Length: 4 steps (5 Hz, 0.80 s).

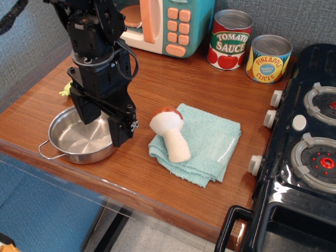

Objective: PLACE THE SPATULA BEHIND THE POT.

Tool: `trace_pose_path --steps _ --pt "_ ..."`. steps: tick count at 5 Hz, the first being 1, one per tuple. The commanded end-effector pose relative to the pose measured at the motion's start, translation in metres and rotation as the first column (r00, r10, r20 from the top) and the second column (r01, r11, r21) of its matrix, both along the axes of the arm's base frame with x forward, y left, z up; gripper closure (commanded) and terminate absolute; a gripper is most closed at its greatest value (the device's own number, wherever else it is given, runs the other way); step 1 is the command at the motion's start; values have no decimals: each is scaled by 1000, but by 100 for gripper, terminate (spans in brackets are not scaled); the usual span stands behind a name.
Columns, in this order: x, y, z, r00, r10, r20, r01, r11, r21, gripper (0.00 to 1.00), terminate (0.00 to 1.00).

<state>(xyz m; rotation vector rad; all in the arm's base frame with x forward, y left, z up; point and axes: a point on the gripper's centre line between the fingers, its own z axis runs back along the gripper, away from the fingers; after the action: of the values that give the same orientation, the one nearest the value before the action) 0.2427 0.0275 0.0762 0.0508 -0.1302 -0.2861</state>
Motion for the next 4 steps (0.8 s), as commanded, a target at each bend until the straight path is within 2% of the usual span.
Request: trace_pose_path --steps 1,2,4 --pt "0 0 0 1000 0 0 0 1000 0 0 0" --pt "14 33 7 997 79 26 -79 997 4 0 0" --pt "45 123 26 964 237 116 -242 970 25 0 0"
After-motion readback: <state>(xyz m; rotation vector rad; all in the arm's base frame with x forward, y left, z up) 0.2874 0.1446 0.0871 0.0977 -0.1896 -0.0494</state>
